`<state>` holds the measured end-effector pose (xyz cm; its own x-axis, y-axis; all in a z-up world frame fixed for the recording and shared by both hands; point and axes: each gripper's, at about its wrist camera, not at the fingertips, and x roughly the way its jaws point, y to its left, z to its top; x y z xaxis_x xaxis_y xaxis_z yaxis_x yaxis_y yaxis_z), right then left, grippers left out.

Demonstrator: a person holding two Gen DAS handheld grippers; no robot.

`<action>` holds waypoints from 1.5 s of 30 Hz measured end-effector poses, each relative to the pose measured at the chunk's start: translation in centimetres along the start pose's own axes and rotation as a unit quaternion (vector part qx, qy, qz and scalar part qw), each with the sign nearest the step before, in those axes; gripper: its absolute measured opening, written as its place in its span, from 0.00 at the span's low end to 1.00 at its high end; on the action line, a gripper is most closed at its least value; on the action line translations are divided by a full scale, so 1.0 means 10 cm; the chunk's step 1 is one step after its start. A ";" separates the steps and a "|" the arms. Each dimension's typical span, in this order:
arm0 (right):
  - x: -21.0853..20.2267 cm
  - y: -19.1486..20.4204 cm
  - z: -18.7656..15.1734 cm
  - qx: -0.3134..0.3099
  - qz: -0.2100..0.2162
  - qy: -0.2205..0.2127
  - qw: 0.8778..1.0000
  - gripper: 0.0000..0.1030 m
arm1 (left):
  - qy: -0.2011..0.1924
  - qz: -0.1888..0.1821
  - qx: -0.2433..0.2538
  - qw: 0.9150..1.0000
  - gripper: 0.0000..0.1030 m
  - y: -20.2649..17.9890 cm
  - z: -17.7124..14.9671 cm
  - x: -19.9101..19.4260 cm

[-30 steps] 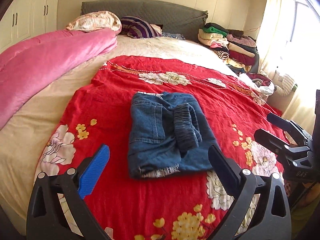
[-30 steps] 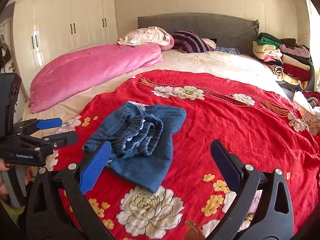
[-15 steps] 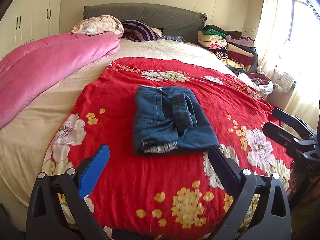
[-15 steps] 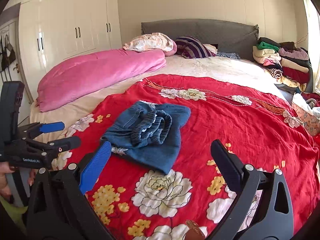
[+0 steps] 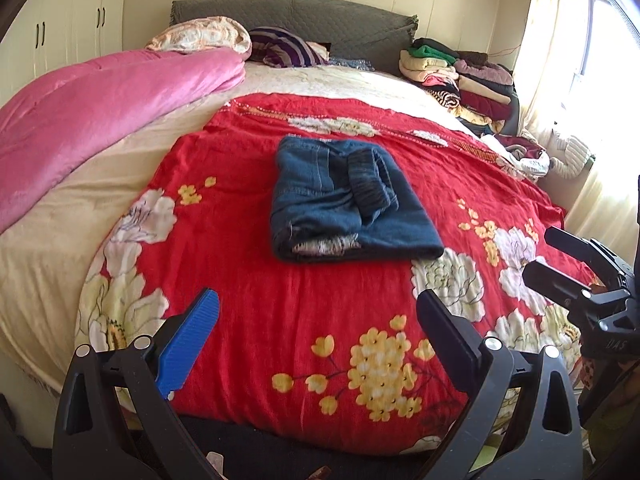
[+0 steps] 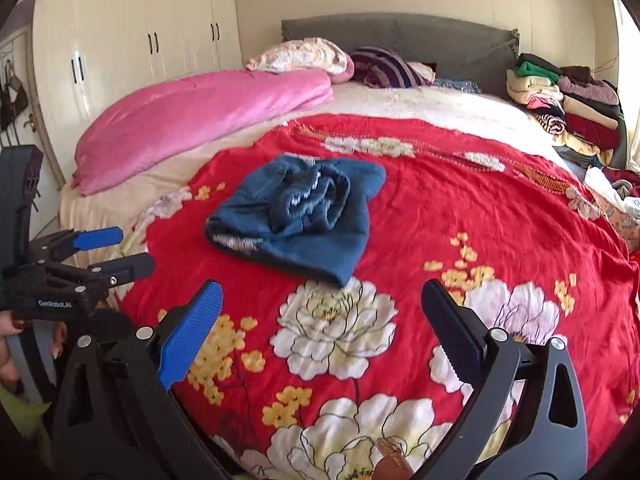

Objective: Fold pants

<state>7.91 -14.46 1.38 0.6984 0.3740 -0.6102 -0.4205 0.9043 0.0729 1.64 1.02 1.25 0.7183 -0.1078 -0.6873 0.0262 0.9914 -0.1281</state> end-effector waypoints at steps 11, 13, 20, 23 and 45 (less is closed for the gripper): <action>0.21 -0.01 -0.13 0.011 -0.004 0.021 1.000 0.91 | 0.033 0.002 -0.008 0.999 0.96 0.03 -0.12 0.27; 0.23 -0.04 -0.15 0.016 -0.006 0.025 1.000 0.91 | 0.039 0.004 -0.008 0.999 0.96 0.03 -0.14 0.31; 0.27 -0.09 -0.17 0.024 -0.009 0.028 0.999 0.91 | 0.043 0.009 -0.012 0.999 0.96 0.05 -0.14 0.34; 0.27 -0.09 -0.17 0.024 -0.009 0.028 0.999 0.91 | 0.041 0.013 -0.017 0.999 0.96 0.09 -0.14 0.33; 0.24 -0.08 -0.15 0.020 -0.014 0.021 0.999 0.91 | 0.044 0.022 -0.024 0.999 0.96 0.16 -0.12 0.30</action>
<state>9.04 -14.60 -1.30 0.6847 0.3402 -0.6446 -0.3774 0.9221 0.0858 2.97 2.21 -1.90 0.6540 -0.0730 -0.7530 -0.0384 0.9908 -0.1294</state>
